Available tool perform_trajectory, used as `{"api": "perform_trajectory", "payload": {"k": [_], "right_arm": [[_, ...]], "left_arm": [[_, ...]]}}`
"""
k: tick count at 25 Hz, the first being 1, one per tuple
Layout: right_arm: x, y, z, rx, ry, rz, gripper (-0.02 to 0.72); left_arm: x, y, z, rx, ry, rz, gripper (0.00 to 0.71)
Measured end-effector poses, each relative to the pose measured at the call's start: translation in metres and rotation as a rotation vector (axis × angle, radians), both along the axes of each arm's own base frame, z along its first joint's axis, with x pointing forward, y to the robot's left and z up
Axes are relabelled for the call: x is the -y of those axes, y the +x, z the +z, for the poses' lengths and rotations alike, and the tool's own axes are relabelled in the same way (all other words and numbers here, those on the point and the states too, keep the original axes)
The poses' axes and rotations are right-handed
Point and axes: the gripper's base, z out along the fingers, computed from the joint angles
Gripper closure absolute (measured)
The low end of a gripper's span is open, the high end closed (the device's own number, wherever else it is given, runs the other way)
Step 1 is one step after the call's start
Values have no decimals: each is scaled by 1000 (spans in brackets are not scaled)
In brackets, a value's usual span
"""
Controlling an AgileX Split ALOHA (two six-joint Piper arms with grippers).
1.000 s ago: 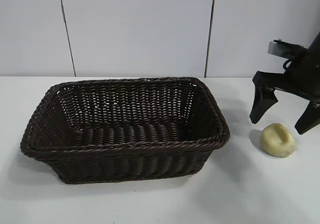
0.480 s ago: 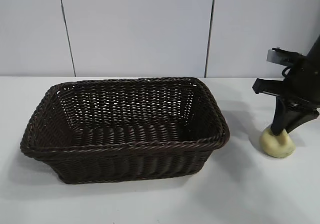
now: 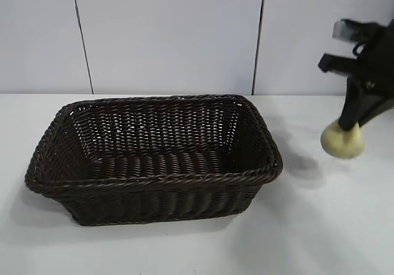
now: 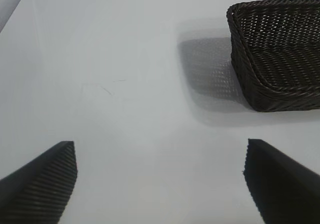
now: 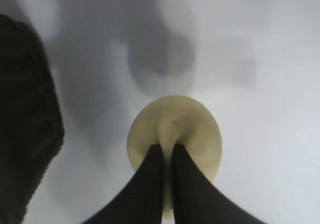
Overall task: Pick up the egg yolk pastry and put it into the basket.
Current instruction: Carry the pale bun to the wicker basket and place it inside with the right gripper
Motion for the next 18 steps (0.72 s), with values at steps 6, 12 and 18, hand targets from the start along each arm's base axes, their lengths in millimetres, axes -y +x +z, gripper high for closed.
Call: {"api": "perform_trajectory", "payload": {"k": [6,12,18], "right_arm": [[-8,-7,62,126,80,9,680],[-45,-11,67,137,124,94,680],[-115,-19,66,185,170,197,680]], "left_arm": [[0,0,0,0,0,0,52],[0,0,0,0,0,0,52],[0,0,0,0,0,0,52]]}}
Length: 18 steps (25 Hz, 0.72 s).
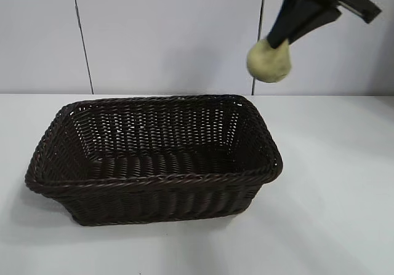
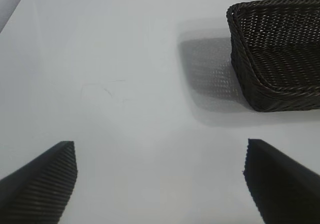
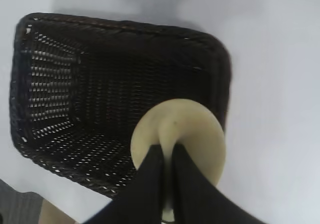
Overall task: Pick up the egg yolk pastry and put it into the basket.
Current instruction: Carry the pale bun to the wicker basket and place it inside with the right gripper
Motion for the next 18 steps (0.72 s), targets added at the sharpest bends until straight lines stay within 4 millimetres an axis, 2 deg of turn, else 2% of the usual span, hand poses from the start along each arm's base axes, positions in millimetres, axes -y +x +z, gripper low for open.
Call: {"api": "perform_trajectory", "payload": {"k": [5,8,11,18], "right_arm": [[-57,-10,-16,4,33,102,680],[-80,-11,-28,13,40,129,680],[-90,-8,-44,0,30,137,680],[-97,8,-91,-72,-9,114,680]], "left_arm": [[0,0,0,0,0,0,52],[0,0,0,0,0,0,52],[0,0,0,0,0,0,52],[0,0,0,0,0,0,52]]}}
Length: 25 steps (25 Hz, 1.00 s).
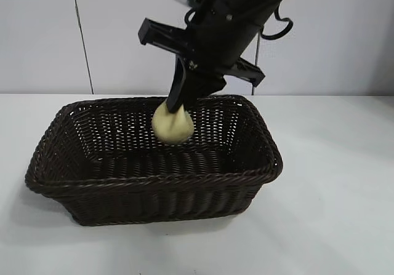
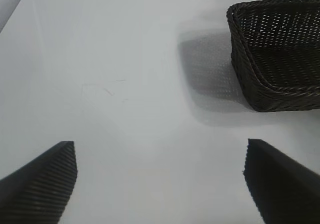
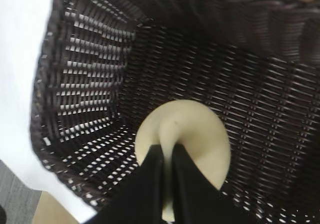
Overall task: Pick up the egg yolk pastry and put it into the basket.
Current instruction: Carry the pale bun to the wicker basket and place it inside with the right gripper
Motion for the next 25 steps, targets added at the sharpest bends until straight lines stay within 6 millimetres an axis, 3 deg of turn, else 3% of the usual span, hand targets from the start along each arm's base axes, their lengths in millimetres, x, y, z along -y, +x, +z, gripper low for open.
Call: {"api": "perform_trajectory", "payload": {"k": [5,8,11,13,15,18,25], "right_arm": [[-3,8,-27,-19,-21,-19,657],[-3,10,-28,-13,-18,-24,564],[-4,9,-28,-15,-17,-24,369],[-4,9,-28,-22,-19,-21,199],[-3,8,-28,-33,-22,-15,102],[-3,6,-22,-30,-18,-11,57],[-3,3,26,21,10,41,48]], "left_arm": [[0,0,0,0,0,0,52],[0,0,0,0,0,0,52],[0,0,0,0,0,0,52],[0,0,0,0,0,0,52],[0,0,0,0,0,0,52],[0,0,0,0,0,0,52],[0,0,0,0,0,0,52]]}}
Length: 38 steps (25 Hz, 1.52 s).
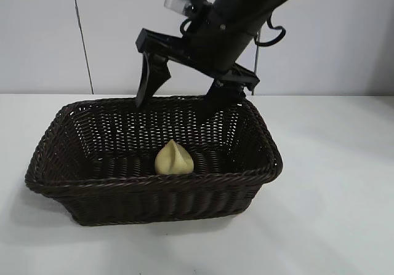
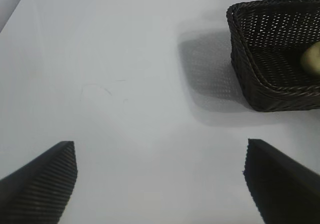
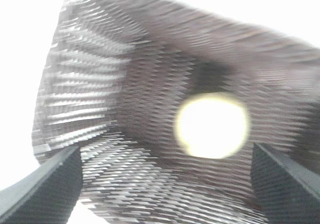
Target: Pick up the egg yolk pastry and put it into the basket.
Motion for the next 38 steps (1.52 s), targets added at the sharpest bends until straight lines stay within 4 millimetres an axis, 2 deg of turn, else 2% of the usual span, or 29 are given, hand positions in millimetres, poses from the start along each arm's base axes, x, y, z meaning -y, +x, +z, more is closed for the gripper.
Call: {"api": "perform_trajectory", "payload": {"k": [6,11,17,23,27,30,33,38], "right_arm": [[7,9,28,56,-114,-15,48],[37,18,28,87,-369,-118,48],[99,37,27,29,-491,-244,48],[179,55,26,-32,-513,-404,48],[235,56,26,-88,-527,-517,48],[262,55,25,-114,-508,-586,48],[265,52,24,-138,-458,-592,48],[245,31,22,-163,-446,-506,48]], "left_arm": [[0,0,0,0,0,0,52],[0,0,0,0,0,0,52],[0,0,0,0,0,0,52],[0,0,0,0,0,0,52],[0,0,0,0,0,0,52],[0,0,0,0,0,0,52],[0,0,0,0,0,0,52],[0,0,0,0,0,0,52]]}}
